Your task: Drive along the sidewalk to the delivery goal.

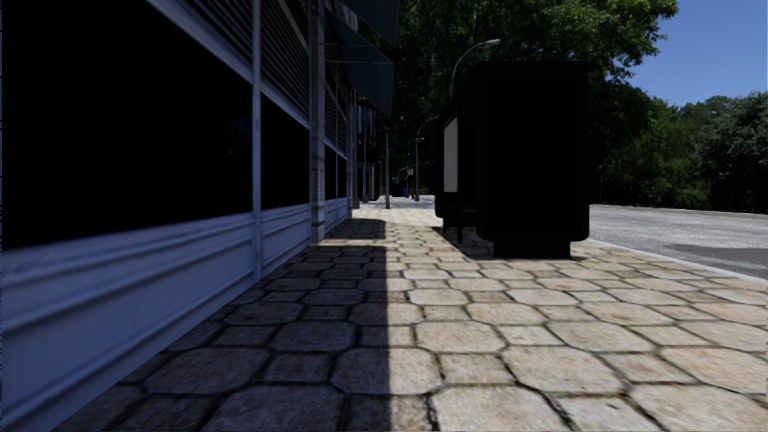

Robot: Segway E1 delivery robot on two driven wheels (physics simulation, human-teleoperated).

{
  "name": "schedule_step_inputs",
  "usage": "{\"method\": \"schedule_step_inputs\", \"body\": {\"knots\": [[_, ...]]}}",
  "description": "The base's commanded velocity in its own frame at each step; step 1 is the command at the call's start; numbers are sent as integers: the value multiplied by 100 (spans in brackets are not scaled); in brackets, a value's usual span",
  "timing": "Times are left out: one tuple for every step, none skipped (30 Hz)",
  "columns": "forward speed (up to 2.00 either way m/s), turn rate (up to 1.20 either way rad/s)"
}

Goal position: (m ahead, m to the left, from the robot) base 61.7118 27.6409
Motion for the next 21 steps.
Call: {"method": "schedule_step_inputs", "body": {"knots": [[199,0],[199,0],[199,0],[199,0],[199,0],[199,0],[199,0],[199,0],[199,0],[199,0],[199,0],[199,0],[199,0],[199,0],[200,0],[200,0],[200,0],[200,0],[200,0],[200,0],[200,0]]}}
